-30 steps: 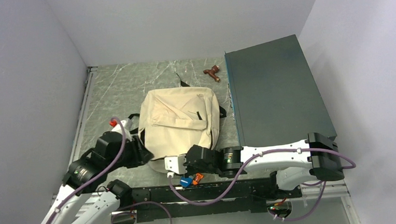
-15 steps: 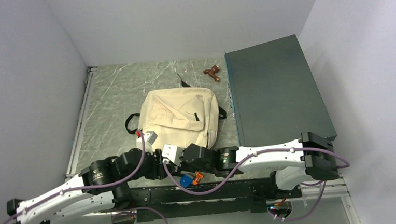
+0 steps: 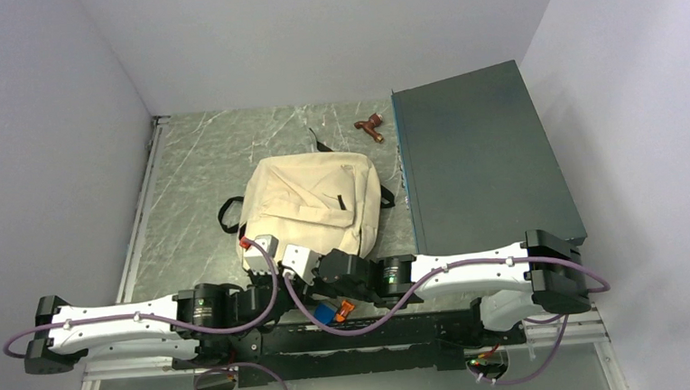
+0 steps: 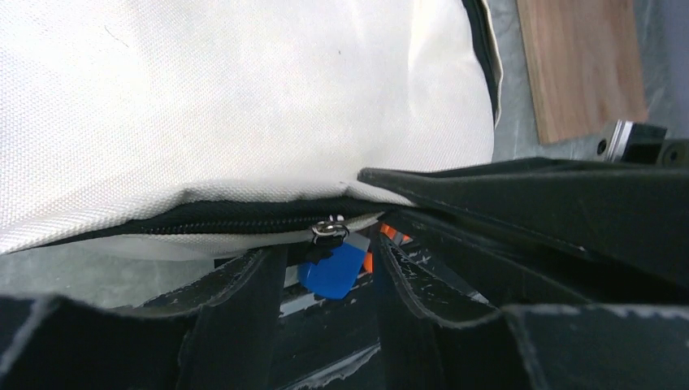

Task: Pack the student bag
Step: Zip the student bag at the center of the board.

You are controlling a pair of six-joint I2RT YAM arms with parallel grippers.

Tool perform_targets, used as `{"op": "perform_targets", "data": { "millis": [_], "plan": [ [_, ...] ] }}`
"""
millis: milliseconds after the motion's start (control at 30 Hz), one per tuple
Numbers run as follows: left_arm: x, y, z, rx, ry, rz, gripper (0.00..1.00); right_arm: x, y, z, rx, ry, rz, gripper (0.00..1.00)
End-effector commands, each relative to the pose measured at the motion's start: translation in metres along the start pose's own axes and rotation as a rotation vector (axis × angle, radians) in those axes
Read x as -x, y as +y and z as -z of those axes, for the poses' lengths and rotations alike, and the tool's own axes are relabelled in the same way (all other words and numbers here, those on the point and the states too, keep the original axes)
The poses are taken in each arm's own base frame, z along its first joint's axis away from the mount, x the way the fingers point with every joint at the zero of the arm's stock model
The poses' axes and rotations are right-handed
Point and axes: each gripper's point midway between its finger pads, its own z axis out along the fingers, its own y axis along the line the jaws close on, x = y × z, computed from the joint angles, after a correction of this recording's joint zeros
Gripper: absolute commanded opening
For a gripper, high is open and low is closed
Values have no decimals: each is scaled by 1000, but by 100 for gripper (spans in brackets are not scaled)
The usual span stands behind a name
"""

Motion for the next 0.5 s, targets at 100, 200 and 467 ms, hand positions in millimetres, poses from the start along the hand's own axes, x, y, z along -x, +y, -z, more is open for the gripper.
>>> {"op": "perform_targets", "data": {
  "millis": [100,200,467],
  "plan": [
    [11,-8,-9,-39,-101,92,45,64,3,5,11,-193,-81,0],
    [14,-5,-10,-18,-121,95,42,64,5,3,15,-190,-80,0],
    [29,12,-3,47,-170,81,0,55,4,3,-17,-154,-44,0]
  ]
}}
